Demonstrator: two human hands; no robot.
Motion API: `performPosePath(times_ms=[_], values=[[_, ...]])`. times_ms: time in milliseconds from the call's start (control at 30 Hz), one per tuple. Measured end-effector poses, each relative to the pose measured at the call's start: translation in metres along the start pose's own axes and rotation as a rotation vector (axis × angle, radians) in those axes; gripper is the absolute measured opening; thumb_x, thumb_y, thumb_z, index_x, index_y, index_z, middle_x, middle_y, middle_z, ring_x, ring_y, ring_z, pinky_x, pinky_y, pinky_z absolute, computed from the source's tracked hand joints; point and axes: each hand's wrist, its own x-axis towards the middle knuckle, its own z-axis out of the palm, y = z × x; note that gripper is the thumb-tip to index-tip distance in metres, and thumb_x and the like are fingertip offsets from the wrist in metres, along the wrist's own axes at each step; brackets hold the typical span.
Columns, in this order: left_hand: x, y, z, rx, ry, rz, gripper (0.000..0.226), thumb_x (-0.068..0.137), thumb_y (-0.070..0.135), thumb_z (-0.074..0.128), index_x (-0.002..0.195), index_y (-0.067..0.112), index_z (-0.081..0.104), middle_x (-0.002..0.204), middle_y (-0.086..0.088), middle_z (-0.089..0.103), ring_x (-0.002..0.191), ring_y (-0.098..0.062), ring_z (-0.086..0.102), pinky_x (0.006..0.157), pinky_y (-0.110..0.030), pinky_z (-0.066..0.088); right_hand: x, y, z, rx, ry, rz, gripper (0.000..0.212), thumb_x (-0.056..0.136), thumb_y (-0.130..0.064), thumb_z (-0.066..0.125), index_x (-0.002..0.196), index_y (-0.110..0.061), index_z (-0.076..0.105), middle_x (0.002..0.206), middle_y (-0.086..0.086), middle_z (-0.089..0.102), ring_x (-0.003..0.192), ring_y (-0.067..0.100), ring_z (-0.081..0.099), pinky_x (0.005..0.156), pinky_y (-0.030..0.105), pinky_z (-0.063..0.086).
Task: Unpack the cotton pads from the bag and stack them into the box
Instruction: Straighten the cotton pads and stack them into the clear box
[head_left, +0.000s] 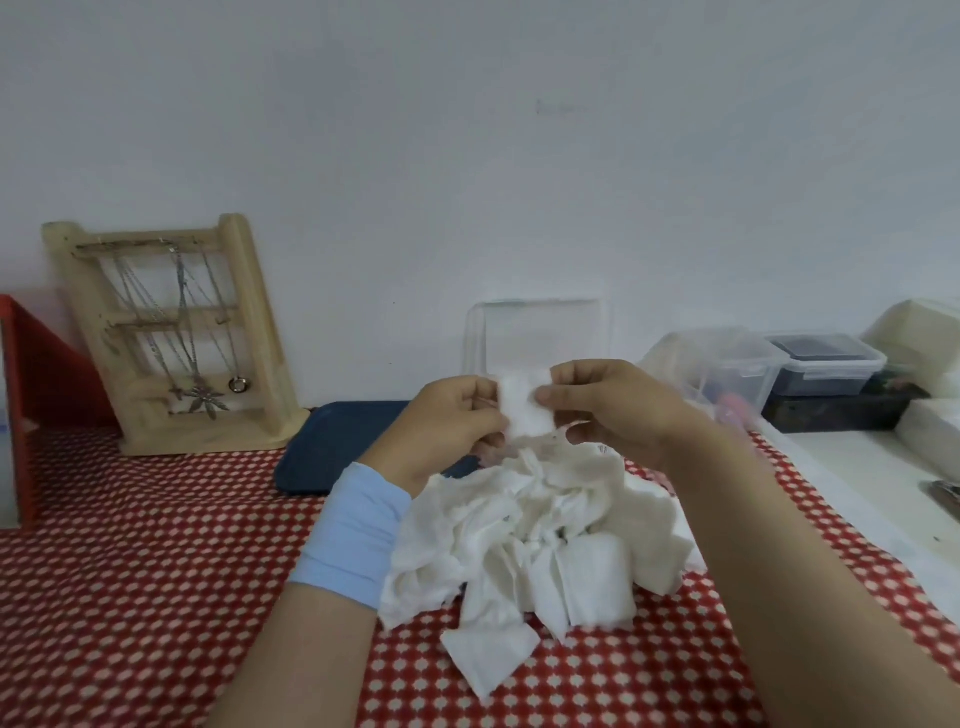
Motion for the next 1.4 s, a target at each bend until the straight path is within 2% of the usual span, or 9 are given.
performPosePath(times_ms=[233, 567, 667, 833, 967, 1067, 1300, 1367, 1400], values=[[0.009, 0.001, 0.008, -0.087, -0.052, -0.024, 0.027, 0.094, 0.032, 0.069, 0.109, 0.010, 0.074, 0.106, -0.013, 0.077, 0.099, -0.032, 0.075, 0.092, -0.052, 0.059, -0.003, 0.001, 0.004, -0.055, 0.061, -0.013, 0.007, 0.089, -0.011, 0.074, 0.095, -0.008, 0.072, 0.078, 0.005, 0.072, 0.067, 0.018, 0.066, 0.054, 0.027, 0.044], [0.009, -0.005, 0.001, -0.264, 0.080, -0.067, 0.018, 0.098, 0.015, 0.066, 0.101, 0.000, 0.074, 0.100, -0.015, 0.078, 0.086, -0.024, 0.076, 0.070, -0.030, 0.064, -0.009, -0.006, 0.001, -0.433, 0.130, 0.003, 0.007, 0.089, -0.023, 0.075, 0.090, -0.018, 0.079, 0.081, -0.004, 0.076, 0.066, 0.012, 0.067, 0.053, 0.025, 0.047], [0.013, -0.008, -0.003, -0.238, 0.123, -0.062, 0.013, 0.099, 0.015, 0.064, 0.094, 0.007, 0.073, 0.099, -0.012, 0.076, 0.082, -0.019, 0.076, 0.069, -0.028, 0.064, -0.015, -0.015, -0.009, -0.816, 0.030, 0.057, 0.006, 0.083, -0.031, 0.079, 0.089, -0.030, 0.079, 0.084, -0.012, 0.077, 0.075, 0.004, 0.069, 0.078, 0.028, 0.058], [0.012, -0.008, -0.002, -0.288, 0.116, -0.073, 0.016, 0.100, 0.014, 0.062, 0.107, 0.002, 0.070, 0.102, -0.014, 0.074, 0.075, -0.020, 0.076, 0.061, -0.025, 0.061, -0.023, -0.018, 0.006, -1.131, -0.181, 0.245, 0.042, 0.079, -0.039, 0.081, 0.119, -0.032, 0.070, 0.109, -0.015, 0.064, 0.105, 0.010, 0.063, 0.099, 0.032, 0.051], [0.012, -0.007, -0.002, -0.334, 0.085, -0.088, 0.022, 0.101, 0.014, 0.061, 0.118, 0.001, 0.068, 0.107, -0.018, 0.074, 0.083, -0.024, 0.076, 0.064, -0.027, 0.062, -0.020, -0.016, 0.001, -1.136, -0.078, 0.173, 0.023, 0.089, -0.021, 0.060, 0.104, -0.013, 0.076, 0.101, 0.002, 0.076, 0.078, 0.017, 0.069, 0.086, 0.040, 0.059], [0.013, -0.006, -0.001, -0.341, 0.086, -0.080, 0.022, 0.100, 0.014, 0.062, 0.117, 0.001, 0.069, 0.108, -0.017, 0.075, 0.088, -0.025, 0.076, 0.068, -0.029, 0.063, -0.022, -0.023, -0.006, -1.004, -0.005, 0.124, 0.024, 0.094, -0.020, 0.055, 0.097, -0.024, 0.078, 0.085, -0.013, 0.078, 0.064, 0.003, 0.065, 0.073, 0.029, 0.058], [0.016, -0.009, 0.002, -0.297, 0.156, -0.080, 0.012, 0.100, 0.013, 0.062, 0.101, 0.006, 0.072, 0.104, -0.015, 0.076, 0.090, -0.025, 0.076, 0.072, -0.032, 0.064, -0.022, -0.014, 0.003, -1.100, -0.166, 0.241, 0.024, 0.082, -0.037, 0.077, 0.104, -0.029, 0.079, 0.102, -0.017, 0.073, 0.095, 0.007, 0.067, 0.093, 0.031, 0.054], [0.016, -0.008, 0.002, -0.295, 0.150, -0.085, 0.012, 0.100, 0.013, 0.062, 0.096, 0.008, 0.072, 0.102, -0.014, 0.076, 0.087, -0.023, 0.076, 0.070, -0.030, 0.064, -0.022, -0.014, 0.003, -1.097, -0.167, 0.238, 0.007, 0.082, -0.027, 0.071, 0.076, -0.028, 0.075, 0.074, -0.014, 0.067, 0.071, 0.011, 0.062, 0.075, 0.029, 0.054], [0.015, -0.008, 0.002, -0.294, 0.145, -0.085, 0.012, 0.100, 0.013, 0.062, 0.095, 0.009, 0.072, 0.101, -0.014, 0.077, 0.086, -0.022, 0.076, 0.069, -0.029, 0.064, -0.020, -0.013, 0.000, -1.117, -0.146, 0.243, 0.022, 0.081, -0.023, 0.066, 0.060, -0.024, 0.064, 0.059, -0.011, 0.056, 0.058, 0.015, 0.053, 0.064, 0.030, 0.050]])
